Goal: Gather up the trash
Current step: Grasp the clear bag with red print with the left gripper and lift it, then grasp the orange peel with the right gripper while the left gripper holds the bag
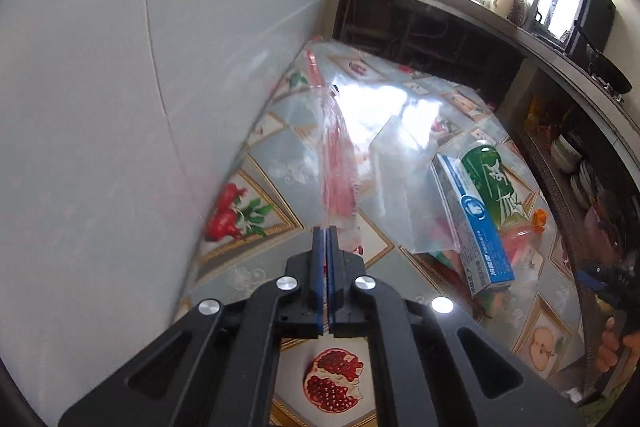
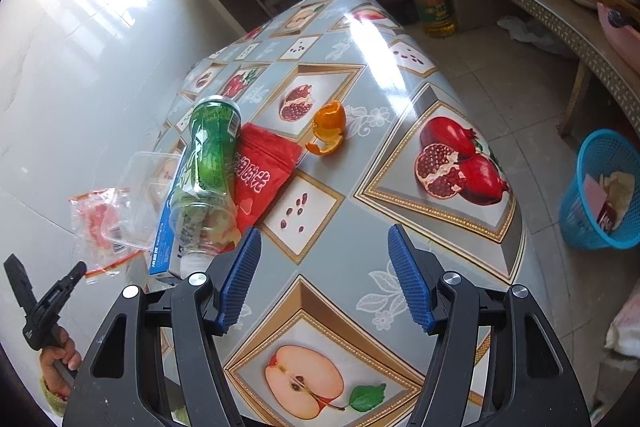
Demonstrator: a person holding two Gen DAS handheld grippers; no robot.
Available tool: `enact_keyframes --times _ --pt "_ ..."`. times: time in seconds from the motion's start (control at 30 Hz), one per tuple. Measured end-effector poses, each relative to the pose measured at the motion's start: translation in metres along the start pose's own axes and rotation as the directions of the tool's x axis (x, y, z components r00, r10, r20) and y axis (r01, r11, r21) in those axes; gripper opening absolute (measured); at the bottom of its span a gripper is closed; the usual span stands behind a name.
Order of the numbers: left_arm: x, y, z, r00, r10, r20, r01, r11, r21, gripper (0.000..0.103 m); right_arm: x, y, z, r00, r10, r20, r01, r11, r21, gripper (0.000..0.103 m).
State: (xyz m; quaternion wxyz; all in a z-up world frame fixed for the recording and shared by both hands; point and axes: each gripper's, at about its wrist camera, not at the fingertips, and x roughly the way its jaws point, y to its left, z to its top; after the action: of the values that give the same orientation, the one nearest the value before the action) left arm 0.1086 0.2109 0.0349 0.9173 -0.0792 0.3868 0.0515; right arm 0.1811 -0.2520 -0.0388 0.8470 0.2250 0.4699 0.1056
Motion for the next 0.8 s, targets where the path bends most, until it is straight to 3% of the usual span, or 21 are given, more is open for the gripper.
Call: enact_keyframes --times 0.17,0.27,0.33,0.43,0.5,0.53,0.63,0.8 --pt "-0.055 -0.02 0.02 0.987 -0.092 0.132 0.084 0.994 0.064 0.0 -0.002 0.006 -0.002 1.0 0.02 0.007 -0.02 1.0 -0.012 0.061" --pt "-0.083 -0.047 0.03 0.949 -0.242 0.2 0.218 0.967 0.135 0.0 -0.011 0.006 -0.003 0.999 0.02 0.026 -0.02 1.0 -0.017 0.061" --pt "-0.092 -0.07 0.037 0.903 -0.382 0.198 0.347 0.919 0.188 0.0 -0.019 0.002 -0.004 0.999 0.015 0.043 -0.015 1.0 -0.012 0.061" --pt "-0.083 -0.107 0.041 0.81 -0.575 0.112 0.543 0.809 0.226 0.0 -0.033 -0.008 -0.007 0.997 0.004 0.074 -0.005 1.0 0.011 0.061" --pt "-0.062 -0.132 0.037 0.748 -0.663 0.01 0.649 0.735 0.197 0.0 -0.042 -0.016 -0.01 0.996 -0.012 0.091 0.009 1.0 0.029 0.061" --pt "-0.05 -0.146 0.034 0.728 -0.685 -0.034 0.678 0.712 0.18 0.0 -0.046 -0.02 -0.011 0.995 -0.019 0.097 0.016 0.999 0.035 0.061" --pt "-0.009 -0.169 0.013 0.685 -0.71 -0.163 0.728 0.678 0.107 0.0 -0.057 -0.033 -0.013 0.993 -0.045 0.112 0.04 0.998 0.053 0.061" --pt "0.038 -0.173 -0.024 0.68 -0.675 -0.286 0.71 0.704 0.027 0.0 -0.053 -0.039 0.007 0.996 -0.022 0.089 0.019 0.999 0.033 0.061"
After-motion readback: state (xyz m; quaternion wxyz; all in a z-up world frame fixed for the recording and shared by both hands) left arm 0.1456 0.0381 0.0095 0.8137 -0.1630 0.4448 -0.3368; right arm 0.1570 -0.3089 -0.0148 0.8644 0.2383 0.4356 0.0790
